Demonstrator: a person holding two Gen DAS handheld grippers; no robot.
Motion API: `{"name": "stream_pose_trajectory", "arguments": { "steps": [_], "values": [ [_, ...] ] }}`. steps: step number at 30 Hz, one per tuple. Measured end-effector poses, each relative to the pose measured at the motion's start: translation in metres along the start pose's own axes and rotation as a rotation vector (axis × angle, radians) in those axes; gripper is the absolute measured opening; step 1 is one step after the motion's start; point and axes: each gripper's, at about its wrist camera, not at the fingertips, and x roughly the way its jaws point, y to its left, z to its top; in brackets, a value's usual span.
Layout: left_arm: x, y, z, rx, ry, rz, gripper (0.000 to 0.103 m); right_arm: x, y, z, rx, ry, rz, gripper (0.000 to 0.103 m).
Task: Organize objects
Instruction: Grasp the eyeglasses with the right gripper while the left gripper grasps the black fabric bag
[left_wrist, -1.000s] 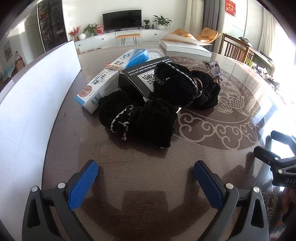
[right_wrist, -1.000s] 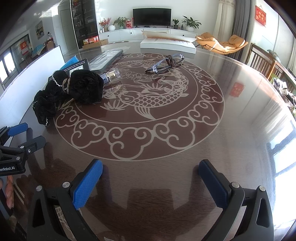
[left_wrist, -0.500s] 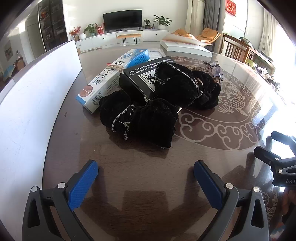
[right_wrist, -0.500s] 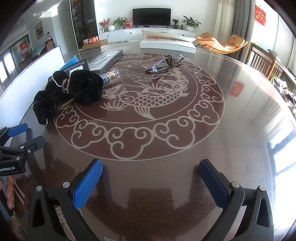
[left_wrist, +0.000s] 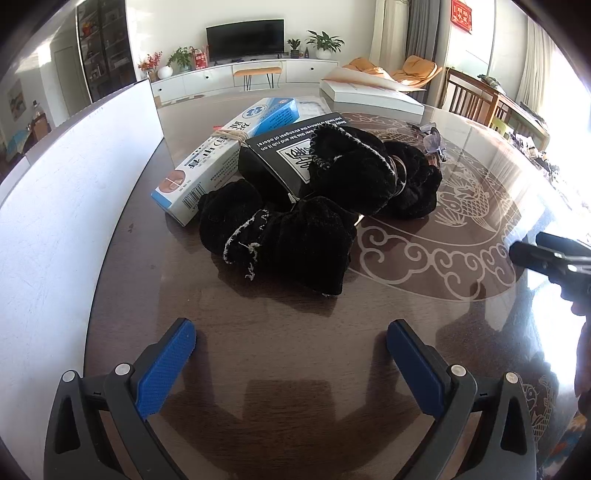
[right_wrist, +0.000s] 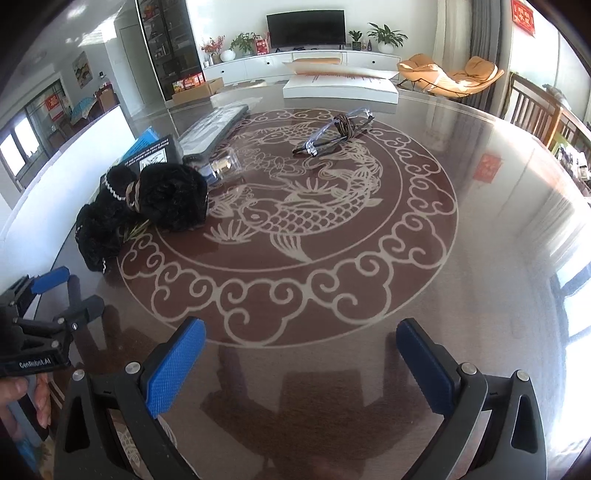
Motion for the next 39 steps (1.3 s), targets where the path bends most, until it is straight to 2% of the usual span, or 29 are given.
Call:
{"name": "stream_pose_trajectory", "arguments": {
  "steps": [2,3,4,6,8,10,13,14,15,19,23,26,29,32,34,36,37,38,39],
  "values": [
    [0.0,0.0,0.0,0.001,0.0,0.0,0.103,0.007,-0.007,0.038,0.016,-0.027,-0.059,0.098],
    [0.0,0.0,0.0,0.001,0.0,0.0,0.103,0.013,-0.011,0.061,0.041,-0.032,-0.064,0.092],
    [0.0,0.0,0.0,0.0,0.0,0.0,0.103,0.022,-0.016,0.084,0.074,-0.028,-0.06,0.09],
    [0.0,0.0,0.0,0.0,0.0,0.0,0.103,0.044,-0.025,0.129,0.156,0.009,-0.035,0.074],
    [0.0,0.0,0.0,0.0,0.0,0.0,0.103,0.068,-0.031,0.164,0.238,0.045,-0.02,0.069],
    [0.0,0.0,0.0,0.0,0.0,0.0,0.103,0.093,-0.029,0.185,0.27,0.093,-0.022,0.06],
    [0.0,0.0,0.0,0.0,-0.001,0.0,0.103,0.113,-0.017,0.195,0.255,0.116,-0.03,0.052],
    [0.0,0.0,0.0,0.0,-0.001,0.0,0.103,0.115,-0.011,0.194,0.232,0.121,-0.04,0.04],
    [0.0,0.0,0.0,0.0,0.0,0.001,0.103,0.115,-0.007,0.191,0.206,0.12,-0.053,0.023],
    [0.0,0.001,0.0,-0.002,0.0,-0.004,0.103,0.093,0.0,0.158,0.143,0.084,-0.017,0.014],
    [-0.008,0.007,-0.006,-0.027,-0.015,-0.05,0.103,0.051,0.0,0.091,0.084,0.063,0.074,0.013],
    [-0.019,0.02,-0.014,-0.084,-0.036,-0.114,0.103,0.01,0.001,0.031,0.019,0.03,0.093,0.013],
    [-0.019,0.034,-0.003,-0.185,-0.044,-0.123,0.103,-0.021,-0.001,-0.017,0.008,-0.019,0.076,0.013],
    [-0.009,0.043,0.027,-0.297,-0.026,-0.165,0.103,-0.038,-0.003,-0.041,0.02,-0.057,0.057,0.014],
    [0.008,0.048,0.043,-0.359,0.015,-0.106,0.103,-0.041,-0.002,-0.046,0.006,-0.066,0.054,0.014],
    [0.02,0.054,0.05,-0.399,0.024,-0.085,0.101,-0.042,0.0,-0.046,-0.009,-0.067,0.057,0.014],
    [0.019,0.052,0.05,-0.381,0.006,-0.065,0.093,-0.043,0.0,-0.047,-0.011,-0.065,0.062,0.014],
    [0.019,0.049,0.048,-0.346,0.023,-0.051,0.085,-0.045,-0.002,-0.048,-0.012,-0.066,0.065,0.014],
    [0.017,0.045,0.045,-0.299,0.033,-0.031,0.085,-0.048,-0.003,-0.05,-0.013,-0.066,0.066,0.014]
  ]
}}
